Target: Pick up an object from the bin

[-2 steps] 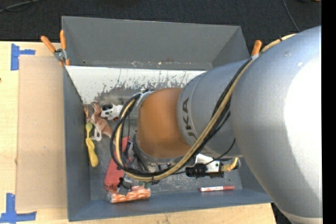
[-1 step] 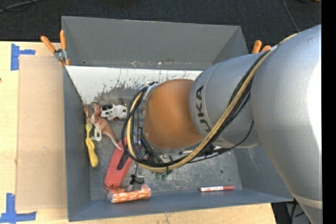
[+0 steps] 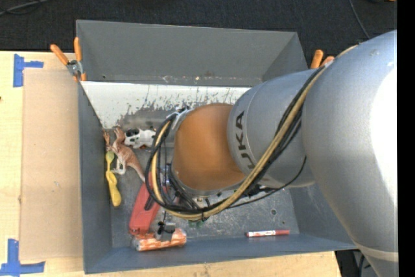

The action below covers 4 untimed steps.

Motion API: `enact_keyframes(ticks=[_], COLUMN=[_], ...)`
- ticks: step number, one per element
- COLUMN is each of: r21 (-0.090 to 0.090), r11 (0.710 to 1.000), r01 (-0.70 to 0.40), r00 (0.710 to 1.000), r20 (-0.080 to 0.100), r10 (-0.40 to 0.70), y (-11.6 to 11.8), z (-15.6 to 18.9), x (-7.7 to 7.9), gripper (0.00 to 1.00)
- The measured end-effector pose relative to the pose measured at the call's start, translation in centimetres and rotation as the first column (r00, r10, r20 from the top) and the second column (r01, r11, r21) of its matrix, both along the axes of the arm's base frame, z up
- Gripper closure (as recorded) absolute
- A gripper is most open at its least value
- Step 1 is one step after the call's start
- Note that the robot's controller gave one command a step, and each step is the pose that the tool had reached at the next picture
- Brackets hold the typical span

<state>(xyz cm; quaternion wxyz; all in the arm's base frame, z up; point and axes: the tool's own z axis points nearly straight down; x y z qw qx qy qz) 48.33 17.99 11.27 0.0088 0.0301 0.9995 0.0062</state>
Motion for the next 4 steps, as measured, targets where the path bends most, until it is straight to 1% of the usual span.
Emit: enact_keyframes(ticks=[1,2,3,4], r21=[0.005,-0.001,-0.002,0.003], r11=[0.965,0.995,0.994,0.991], r01=[0.261,-0.096,-0.113,0.137], r00=[0.965,0.995,0.994,0.991], r20=[-0.003,0.002,0.000,-0.004], r10=[-0.261,0.096,0.113,-0.137], y=[1.3,2.3,3.5,4.5], z=[-0.3,-0.1,0.0,-1.2], x=[2.3,4.0,1.7,2.2], gripper=[0.00,0.00,0.00,0.00])
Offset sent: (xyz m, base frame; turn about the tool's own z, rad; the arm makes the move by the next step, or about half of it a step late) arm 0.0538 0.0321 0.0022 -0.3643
